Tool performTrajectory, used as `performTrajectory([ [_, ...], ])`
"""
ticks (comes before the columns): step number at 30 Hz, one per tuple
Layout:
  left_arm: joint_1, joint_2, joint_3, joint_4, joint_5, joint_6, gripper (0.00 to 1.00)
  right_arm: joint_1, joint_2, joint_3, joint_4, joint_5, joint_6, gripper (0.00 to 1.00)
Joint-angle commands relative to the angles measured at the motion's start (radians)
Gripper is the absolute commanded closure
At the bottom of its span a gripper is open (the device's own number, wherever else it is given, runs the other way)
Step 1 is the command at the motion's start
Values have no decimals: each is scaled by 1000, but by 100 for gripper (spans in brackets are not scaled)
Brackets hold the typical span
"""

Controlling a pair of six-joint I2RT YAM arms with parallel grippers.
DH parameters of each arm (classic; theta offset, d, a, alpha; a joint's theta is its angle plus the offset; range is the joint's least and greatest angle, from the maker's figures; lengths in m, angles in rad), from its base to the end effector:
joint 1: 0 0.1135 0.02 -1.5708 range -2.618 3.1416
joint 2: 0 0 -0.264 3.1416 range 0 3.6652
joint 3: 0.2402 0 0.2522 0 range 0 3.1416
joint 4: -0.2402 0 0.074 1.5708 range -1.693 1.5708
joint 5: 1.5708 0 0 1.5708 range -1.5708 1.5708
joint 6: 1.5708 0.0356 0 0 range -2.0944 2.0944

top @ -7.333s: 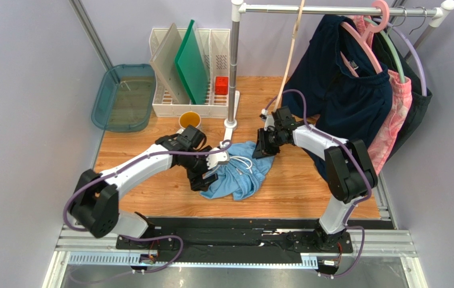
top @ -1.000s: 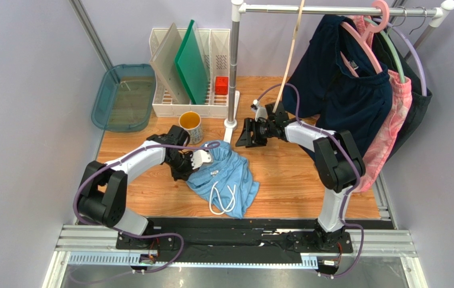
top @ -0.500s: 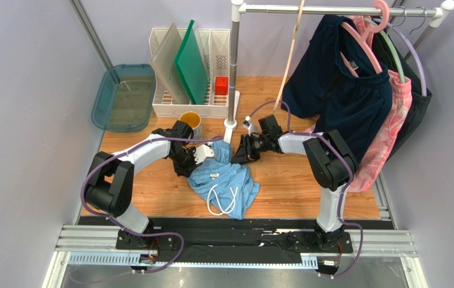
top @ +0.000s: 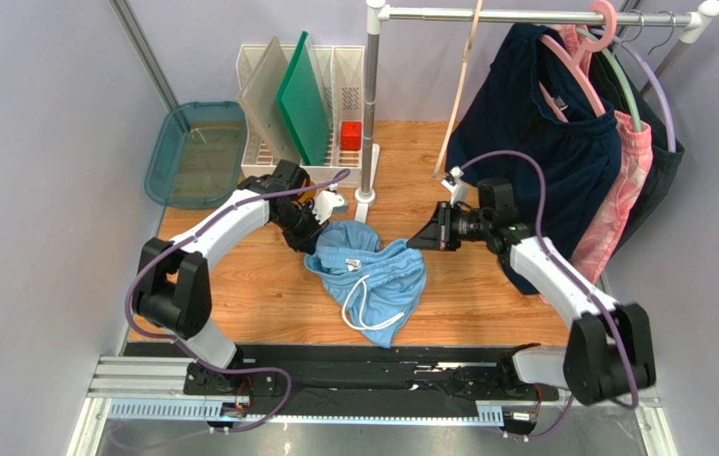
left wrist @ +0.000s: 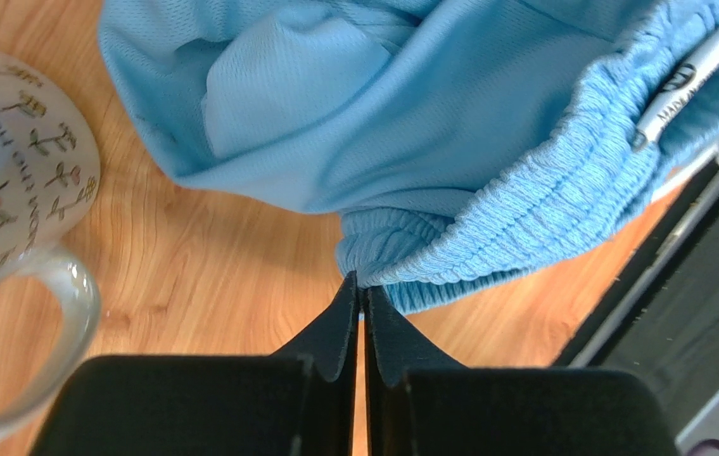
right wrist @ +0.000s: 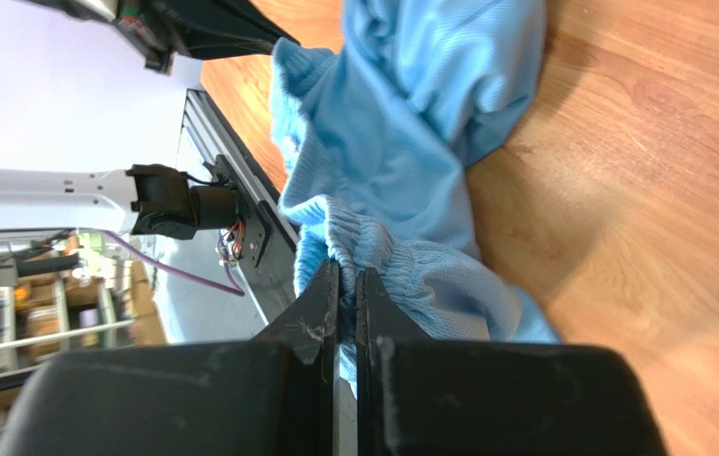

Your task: Place the shorts on the hanger

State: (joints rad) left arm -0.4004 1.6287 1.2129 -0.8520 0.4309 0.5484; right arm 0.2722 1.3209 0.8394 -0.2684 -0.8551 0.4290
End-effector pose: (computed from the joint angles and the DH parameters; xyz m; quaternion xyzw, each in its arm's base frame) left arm 0.2846 -0.1366 0.2315 0.4698 0.8443 -0.1999 0.1627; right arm 0.2537 0.0987 0.2427 -0.0996 0.8448 0.4818 0.2104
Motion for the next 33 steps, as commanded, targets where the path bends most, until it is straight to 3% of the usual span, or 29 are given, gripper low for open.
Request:
performTrajectory([
  [1, -37, -175, 77, -82, 5, -73, 100, -16, -188, 1, -161, 54, -52, 100],
  [7, -109, -368, 270, -223, -44, -123, 100, -25, -419, 123, -278, 181, -65, 100],
  [13, -156, -343, 612, -462, -99, -102, 100, -25, -486, 331, -336, 275, -107, 100],
  [19, -169, -270, 977, -697, -130, -57, 100, -25, -532, 541, -426, 275, -153, 100],
  [21, -169, -297, 1016, -711, -110, -56, 100, -25, -563, 587, -460, 269, -176, 100],
  [27, -186, -426, 945, -636, 11, -125, 100, -25, -601, 668, -526, 235, -164, 100],
  [33, -186, -417, 999, -624, 92, -197, 100, -25, -563, 788, -546, 303, -98, 100],
])
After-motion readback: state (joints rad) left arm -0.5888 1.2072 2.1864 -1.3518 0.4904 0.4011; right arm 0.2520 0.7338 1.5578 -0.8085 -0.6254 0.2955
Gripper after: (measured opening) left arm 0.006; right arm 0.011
